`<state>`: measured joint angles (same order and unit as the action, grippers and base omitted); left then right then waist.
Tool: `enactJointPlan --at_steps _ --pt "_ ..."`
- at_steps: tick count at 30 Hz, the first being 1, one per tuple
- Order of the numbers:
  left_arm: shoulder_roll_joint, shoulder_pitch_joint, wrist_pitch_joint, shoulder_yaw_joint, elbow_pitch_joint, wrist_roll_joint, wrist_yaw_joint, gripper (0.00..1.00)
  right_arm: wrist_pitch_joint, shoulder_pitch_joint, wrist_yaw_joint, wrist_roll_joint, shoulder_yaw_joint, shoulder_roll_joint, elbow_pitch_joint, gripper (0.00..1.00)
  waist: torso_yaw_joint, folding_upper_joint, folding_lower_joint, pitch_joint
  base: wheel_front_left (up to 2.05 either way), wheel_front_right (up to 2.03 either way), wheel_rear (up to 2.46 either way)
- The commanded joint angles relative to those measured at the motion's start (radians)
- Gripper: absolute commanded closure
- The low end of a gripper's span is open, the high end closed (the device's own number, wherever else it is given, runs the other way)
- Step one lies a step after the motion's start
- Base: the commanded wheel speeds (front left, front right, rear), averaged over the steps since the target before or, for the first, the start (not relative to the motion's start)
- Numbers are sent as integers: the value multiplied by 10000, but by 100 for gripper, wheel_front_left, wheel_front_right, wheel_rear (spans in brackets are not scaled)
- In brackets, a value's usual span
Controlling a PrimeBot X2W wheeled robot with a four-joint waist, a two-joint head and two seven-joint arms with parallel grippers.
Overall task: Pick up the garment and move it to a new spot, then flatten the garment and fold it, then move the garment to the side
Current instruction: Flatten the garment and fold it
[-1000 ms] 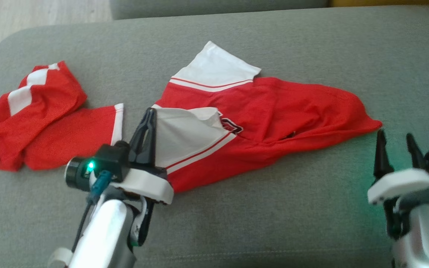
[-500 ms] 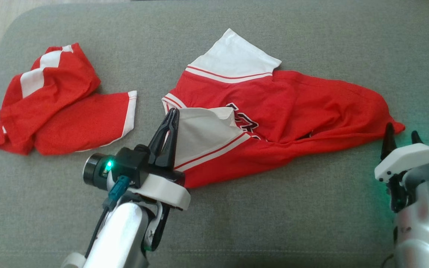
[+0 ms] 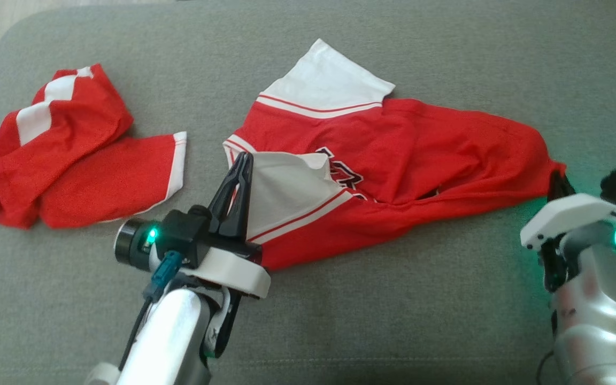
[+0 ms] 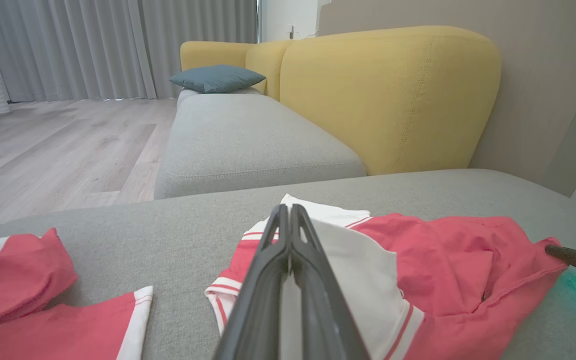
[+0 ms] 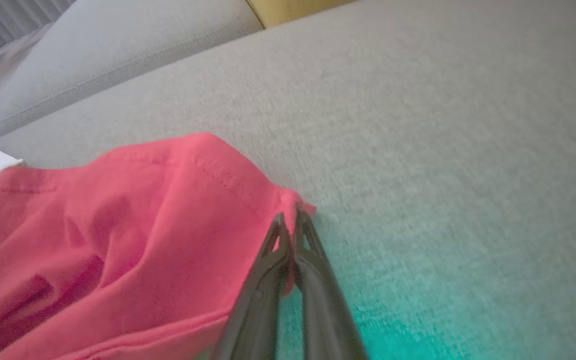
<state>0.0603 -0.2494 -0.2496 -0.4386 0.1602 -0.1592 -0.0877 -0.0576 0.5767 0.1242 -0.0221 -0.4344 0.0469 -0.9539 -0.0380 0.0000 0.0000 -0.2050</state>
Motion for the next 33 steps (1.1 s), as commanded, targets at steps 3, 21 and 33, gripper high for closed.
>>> enactJointPlan --at_steps 3,21,33 --pt "137 -473 -122 541 -721 236 57 100 -481 770 65 -60 849 174 448 100 270 0 0 150 0 0 0" --pt "763 -3029 -122 2291 -2800 492 232 100 1314 786 65 2987 4444 1952 6588 100 1402 0 0 1429 0 0 0" --pt "805 -3052 17 2746 -4701 333 130 100 3569 -1271 65 2756 3546 1302 11470 100 1723 0 0 2261 0 0 0"
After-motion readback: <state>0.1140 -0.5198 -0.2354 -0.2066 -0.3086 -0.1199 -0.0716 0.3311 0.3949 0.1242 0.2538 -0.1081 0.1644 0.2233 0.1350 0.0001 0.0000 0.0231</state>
